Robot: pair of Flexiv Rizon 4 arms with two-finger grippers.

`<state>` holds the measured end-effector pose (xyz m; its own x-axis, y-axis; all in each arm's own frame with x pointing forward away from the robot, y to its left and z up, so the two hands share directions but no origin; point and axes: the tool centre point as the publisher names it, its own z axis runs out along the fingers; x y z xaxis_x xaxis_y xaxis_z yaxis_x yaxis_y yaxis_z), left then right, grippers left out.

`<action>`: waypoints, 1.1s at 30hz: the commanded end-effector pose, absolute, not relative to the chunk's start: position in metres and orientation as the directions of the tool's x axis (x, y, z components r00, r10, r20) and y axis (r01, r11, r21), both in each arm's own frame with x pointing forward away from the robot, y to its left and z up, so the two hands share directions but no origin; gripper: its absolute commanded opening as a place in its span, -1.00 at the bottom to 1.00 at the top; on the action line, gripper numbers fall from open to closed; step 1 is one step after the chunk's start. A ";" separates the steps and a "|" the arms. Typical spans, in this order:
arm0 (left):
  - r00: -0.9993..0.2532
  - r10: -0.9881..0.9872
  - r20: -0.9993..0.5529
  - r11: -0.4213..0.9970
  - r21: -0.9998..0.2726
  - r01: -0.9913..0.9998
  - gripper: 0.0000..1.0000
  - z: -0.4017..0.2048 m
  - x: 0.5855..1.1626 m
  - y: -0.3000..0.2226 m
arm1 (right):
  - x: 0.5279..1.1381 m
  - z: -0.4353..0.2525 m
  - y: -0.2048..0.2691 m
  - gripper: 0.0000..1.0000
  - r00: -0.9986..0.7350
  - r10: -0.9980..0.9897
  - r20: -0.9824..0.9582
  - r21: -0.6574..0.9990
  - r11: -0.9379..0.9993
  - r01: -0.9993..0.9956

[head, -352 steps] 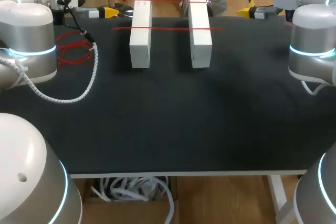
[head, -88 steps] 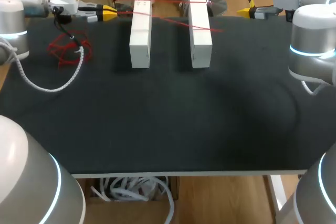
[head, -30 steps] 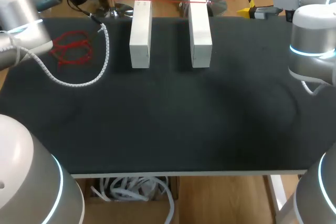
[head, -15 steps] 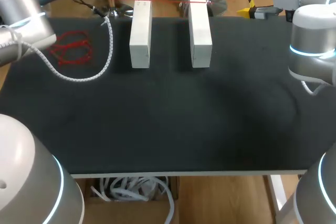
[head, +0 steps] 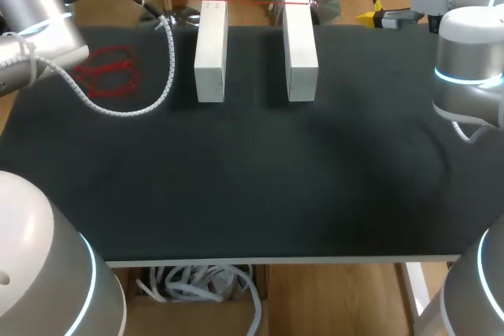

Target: Grab the tape and strap the tape.

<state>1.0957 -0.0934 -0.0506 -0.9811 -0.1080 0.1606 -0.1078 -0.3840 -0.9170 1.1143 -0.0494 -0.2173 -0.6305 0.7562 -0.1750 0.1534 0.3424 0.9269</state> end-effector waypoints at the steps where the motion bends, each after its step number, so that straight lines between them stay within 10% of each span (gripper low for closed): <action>1: -0.983 -0.094 0.160 -0.385 -0.916 -0.112 -1.00 -0.049 1.102 -0.095 | 1.114 -0.217 -0.049 1.00 -0.631 0.756 -0.175 0.926 0.344 0.156; 33: -0.980 -0.101 0.174 -0.409 -0.905 -0.119 -1.00 -0.041 1.106 -0.091 | 1.114 -0.217 -0.049 1.00 -0.631 0.756 -0.175 0.926 0.344 0.156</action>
<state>1.1057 -0.0906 -0.0410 -0.9795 -0.1004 0.1746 -0.1193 -0.4091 -0.9046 1.1143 -0.0493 -0.2173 -0.6305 0.7562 -0.1750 0.1534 0.3425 0.9269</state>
